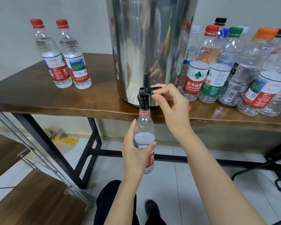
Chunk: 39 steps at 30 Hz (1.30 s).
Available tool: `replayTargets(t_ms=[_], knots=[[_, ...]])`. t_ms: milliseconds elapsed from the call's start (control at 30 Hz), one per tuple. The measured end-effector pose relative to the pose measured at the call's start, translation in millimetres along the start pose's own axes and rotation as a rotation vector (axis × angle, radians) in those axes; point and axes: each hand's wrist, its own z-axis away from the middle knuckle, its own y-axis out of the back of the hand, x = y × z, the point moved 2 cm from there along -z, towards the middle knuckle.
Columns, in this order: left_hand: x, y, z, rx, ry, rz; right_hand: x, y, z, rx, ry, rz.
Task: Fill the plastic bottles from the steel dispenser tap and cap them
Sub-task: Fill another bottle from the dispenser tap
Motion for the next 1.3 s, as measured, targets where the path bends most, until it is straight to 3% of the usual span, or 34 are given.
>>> replayTargets(t_ms=[1300], knots=[[3.5,0.7,-1.6,0.006,0.021,0.010,-0.7,-0.3,-0.1,-0.007,-0.018,-0.030]])
